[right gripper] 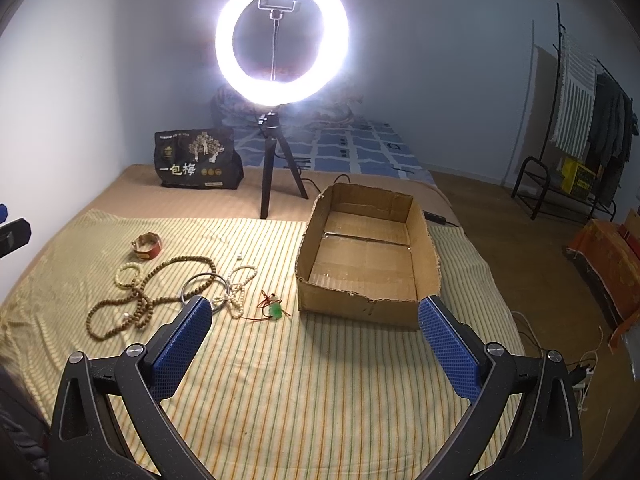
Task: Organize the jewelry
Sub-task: 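Lower the left tool to the brown bead strand while the right tool approaches the jade pendant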
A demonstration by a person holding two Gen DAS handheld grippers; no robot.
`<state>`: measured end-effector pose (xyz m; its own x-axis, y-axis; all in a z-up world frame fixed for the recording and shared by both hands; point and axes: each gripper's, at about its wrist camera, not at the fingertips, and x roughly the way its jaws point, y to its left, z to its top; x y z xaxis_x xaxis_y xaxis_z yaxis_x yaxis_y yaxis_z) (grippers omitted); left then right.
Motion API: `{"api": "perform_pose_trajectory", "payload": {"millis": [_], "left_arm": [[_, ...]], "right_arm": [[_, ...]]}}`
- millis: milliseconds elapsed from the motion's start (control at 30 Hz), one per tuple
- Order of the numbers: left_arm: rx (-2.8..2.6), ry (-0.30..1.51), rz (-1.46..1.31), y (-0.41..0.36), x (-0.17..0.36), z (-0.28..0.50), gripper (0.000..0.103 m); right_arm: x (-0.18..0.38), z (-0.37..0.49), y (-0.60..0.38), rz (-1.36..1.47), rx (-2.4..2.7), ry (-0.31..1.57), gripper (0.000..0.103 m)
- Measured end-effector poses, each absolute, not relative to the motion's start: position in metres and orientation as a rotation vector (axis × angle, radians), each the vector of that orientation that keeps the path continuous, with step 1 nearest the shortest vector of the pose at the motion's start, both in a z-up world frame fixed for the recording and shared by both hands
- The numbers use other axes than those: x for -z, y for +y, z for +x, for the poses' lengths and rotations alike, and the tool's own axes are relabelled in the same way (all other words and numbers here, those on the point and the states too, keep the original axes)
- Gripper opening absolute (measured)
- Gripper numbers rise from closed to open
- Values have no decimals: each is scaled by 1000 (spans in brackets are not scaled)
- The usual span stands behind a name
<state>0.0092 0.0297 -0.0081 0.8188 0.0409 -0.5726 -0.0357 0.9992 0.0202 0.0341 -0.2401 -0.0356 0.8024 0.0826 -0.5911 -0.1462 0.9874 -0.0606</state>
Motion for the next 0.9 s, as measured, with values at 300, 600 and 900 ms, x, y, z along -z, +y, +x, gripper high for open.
{"api": "perform_pose_trajectory", "payload": {"millis": [300, 600, 900], "left_arm": [[-54, 717, -82, 55, 22, 31, 102], [-74, 770, -157, 87, 27, 54, 86], [-52, 905, -265, 107, 58, 80, 72]], "right_arm": [[45, 43, -230, -127, -201, 661, 102], [57, 58, -223, -91, -316, 759, 102], [64, 74, -210, -109, -418, 819, 100]]}}
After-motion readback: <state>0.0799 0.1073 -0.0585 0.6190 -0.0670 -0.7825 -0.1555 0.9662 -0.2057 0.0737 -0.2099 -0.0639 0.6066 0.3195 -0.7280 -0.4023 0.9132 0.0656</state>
